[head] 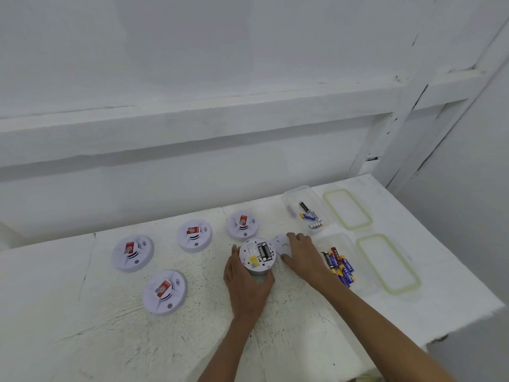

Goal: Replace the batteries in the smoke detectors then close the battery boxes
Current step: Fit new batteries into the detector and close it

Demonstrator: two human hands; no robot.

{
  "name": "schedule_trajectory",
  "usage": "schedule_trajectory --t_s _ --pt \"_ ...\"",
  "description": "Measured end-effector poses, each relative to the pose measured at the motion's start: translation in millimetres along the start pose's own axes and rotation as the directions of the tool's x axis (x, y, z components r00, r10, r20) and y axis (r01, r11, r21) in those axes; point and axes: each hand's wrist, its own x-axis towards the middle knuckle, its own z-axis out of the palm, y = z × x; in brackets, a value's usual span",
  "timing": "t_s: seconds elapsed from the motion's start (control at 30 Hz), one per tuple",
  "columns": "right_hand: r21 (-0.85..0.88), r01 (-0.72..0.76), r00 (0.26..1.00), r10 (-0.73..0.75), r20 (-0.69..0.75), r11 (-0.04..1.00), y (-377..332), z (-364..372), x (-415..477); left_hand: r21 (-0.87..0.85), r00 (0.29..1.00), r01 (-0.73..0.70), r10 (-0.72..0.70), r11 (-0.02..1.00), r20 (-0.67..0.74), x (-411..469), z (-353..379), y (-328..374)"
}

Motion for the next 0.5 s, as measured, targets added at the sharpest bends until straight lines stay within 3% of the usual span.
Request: schedule_trajectory --t_s 0.13,0.37,0.5 --pt "-0.008 -0.019 0.999 0.019 -0.036 1.000 -9 -3 1 -0.018 0.999 0.032 -0.032 0.999 0.022 1 2 -3" --pt "0.252 -0.102 0.982 0.138 -0.130 0.962 -16 -8 -1 -0.182 0.996 0.084 -0.077 0.980 0.049 2 1 -5" --pt "0.369 0.017 0.986 0.045 -0.159 0.929 -24 -19 -4 -0.309 0.993 0.103 -0.080 0.946 0.085 3 -8 -2"
